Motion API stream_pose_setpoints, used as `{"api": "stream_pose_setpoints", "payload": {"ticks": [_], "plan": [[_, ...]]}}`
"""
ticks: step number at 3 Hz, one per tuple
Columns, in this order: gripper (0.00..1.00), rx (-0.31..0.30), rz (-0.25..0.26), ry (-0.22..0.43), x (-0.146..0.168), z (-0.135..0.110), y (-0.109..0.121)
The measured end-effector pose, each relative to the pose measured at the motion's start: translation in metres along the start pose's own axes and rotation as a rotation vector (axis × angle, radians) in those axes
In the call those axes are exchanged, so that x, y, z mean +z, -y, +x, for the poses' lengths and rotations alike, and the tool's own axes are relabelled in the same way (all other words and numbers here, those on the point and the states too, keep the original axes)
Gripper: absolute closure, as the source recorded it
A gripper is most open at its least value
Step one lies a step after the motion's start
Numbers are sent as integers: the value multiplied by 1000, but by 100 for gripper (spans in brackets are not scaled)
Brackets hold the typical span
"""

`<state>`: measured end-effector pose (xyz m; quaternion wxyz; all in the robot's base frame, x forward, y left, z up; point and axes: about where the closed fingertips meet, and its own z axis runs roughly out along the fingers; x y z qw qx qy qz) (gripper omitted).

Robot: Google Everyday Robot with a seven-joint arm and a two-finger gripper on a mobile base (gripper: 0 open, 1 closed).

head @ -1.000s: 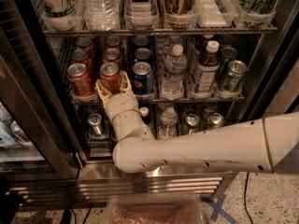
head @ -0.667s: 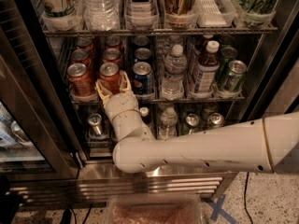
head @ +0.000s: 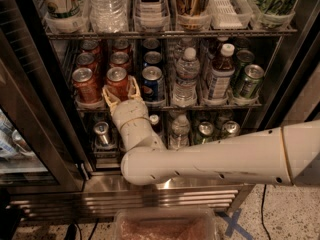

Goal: Pick coke can from middle shelf of fridge

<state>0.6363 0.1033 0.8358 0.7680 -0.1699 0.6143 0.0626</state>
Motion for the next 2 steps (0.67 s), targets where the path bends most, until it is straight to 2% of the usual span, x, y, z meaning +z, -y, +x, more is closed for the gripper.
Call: {"api": "stream_pose_setpoints", "payload": {"ticks": [2], "plan": [[100, 22, -30, -8, 2, -11, -3]]}}
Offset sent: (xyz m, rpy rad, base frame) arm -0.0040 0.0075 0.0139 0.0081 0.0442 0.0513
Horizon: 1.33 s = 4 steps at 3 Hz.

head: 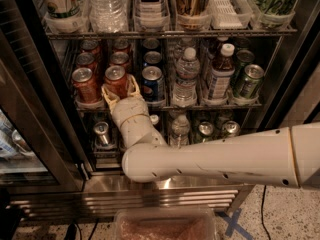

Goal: Pick coke can from middle shelf of fridge

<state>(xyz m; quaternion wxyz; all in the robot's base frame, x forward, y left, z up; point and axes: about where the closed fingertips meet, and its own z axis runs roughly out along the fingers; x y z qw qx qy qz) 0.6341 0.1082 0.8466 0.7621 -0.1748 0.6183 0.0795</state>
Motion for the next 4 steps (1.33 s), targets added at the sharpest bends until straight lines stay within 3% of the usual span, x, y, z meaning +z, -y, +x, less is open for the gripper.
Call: {"api": "stream_pose_setpoints", "payload": {"ticks": [3, 4], "plan": [[100, 24, -49, -39, 0, -15, -3], [100, 39, -66, -81, -8, -40, 9]]}}
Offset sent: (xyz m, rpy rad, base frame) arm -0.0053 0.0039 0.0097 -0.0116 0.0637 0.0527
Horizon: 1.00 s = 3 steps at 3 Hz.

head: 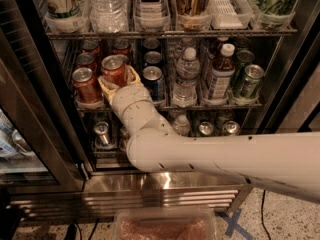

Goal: Pick coke can from middle shelf of fridge

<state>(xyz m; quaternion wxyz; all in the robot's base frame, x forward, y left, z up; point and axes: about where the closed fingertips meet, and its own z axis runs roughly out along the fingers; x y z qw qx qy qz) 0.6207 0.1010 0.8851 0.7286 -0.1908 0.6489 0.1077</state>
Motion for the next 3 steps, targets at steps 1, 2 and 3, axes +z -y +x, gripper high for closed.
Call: {"api": "stream_pose_setpoints", "payload": {"ticks": [1, 2, 3], "plan": [[100, 1, -3, 1, -3, -1, -1], [100, 27, -1, -24, -29, 2, -4], [100, 63, -7, -51, -61, 3, -14]]}}
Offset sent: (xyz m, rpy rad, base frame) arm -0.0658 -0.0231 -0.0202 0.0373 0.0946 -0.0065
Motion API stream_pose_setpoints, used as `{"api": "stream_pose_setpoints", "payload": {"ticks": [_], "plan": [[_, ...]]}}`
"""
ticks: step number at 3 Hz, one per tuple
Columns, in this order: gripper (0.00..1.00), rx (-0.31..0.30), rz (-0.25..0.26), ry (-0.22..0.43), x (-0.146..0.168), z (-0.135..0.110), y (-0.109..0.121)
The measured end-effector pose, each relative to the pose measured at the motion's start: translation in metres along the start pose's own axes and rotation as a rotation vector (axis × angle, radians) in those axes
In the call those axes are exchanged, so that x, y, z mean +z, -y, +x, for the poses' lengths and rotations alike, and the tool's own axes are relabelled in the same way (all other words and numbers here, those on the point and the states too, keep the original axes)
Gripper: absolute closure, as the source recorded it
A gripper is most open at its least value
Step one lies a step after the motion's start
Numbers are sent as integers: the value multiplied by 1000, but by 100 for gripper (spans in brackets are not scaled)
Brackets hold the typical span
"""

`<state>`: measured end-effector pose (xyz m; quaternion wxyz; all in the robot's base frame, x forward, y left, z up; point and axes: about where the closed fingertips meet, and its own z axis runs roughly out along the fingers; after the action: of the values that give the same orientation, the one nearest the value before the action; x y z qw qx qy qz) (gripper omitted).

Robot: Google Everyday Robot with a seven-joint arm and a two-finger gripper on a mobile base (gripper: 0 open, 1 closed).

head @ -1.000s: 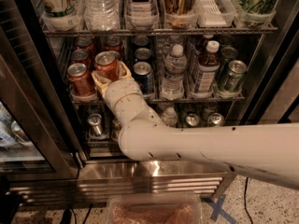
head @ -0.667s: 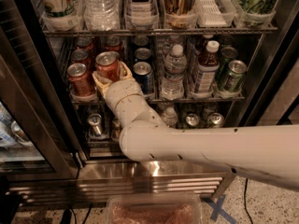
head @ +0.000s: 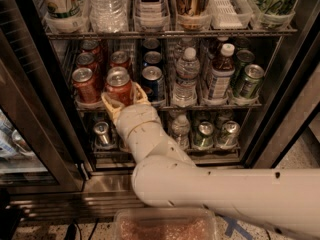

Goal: Pick coke can from middle shelf of fridge

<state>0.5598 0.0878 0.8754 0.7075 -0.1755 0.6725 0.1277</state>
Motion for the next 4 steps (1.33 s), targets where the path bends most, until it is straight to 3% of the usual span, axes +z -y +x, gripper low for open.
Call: {"api": "stream_pose_setpoints", "payload": {"ticks": [2, 3, 4], "plan": [[100, 66, -38, -27, -37, -7, 1], [100, 147, -87, -49, -42, 0, 13], [100, 250, -167, -83, -40, 6, 7]]}}
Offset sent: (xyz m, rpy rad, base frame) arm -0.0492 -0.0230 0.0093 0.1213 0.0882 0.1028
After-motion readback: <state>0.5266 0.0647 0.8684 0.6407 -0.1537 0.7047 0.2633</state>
